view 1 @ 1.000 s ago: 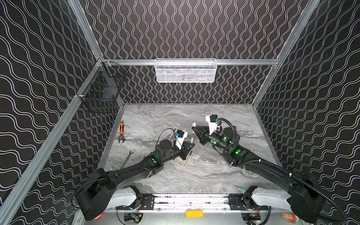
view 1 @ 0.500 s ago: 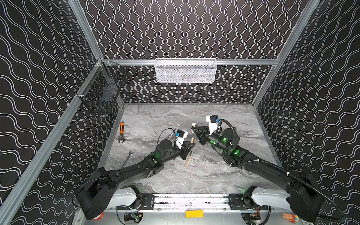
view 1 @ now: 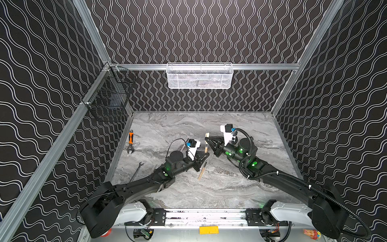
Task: Insert pens into pen caps
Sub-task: Put on the pen cap to the pen.
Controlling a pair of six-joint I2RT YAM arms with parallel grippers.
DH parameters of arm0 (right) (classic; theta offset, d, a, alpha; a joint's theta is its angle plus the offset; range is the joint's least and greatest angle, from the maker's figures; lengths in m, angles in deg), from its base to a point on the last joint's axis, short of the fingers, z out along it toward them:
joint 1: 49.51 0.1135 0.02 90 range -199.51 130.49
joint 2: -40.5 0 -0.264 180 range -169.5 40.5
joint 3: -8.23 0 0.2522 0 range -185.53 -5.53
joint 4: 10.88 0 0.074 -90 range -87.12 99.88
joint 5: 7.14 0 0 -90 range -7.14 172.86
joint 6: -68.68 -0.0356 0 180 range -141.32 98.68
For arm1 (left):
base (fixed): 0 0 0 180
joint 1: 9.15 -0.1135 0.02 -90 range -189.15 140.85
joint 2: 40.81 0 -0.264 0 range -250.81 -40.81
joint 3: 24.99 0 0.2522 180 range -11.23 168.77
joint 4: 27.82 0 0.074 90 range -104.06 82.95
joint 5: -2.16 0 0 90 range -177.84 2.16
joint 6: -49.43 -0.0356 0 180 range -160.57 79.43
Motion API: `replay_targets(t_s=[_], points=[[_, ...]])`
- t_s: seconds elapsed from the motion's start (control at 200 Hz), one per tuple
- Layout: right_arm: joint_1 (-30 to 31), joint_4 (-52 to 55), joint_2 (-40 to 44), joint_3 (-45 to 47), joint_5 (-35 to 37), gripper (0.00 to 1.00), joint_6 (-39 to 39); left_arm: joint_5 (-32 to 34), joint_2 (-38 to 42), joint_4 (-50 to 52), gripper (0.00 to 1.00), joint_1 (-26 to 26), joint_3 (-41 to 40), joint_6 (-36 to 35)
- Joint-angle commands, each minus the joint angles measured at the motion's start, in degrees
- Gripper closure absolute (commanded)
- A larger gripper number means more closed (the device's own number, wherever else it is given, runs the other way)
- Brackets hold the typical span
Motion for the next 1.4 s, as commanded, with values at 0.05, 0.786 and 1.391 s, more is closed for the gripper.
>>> replay_targets(t_s=[0.05,0.786,1.391], points=[[0.25,-1.0,-0.26,0.37,-1.36,0.82,-1.12,1.06,-0.16,-2.24,0.94,0.01,1.12,-0.56],[0.78,22.99,3.2,-11.59,6.2,0.51,7.81,10.16,-0.6,5.97,0.96,-0.09,7.09,-9.5],[-1.45,33.3,-4.74,-26.14,0.95,0.57,4.25,8.7,0.0,6.68,0.96,-0.12,7.04,-8.95]])
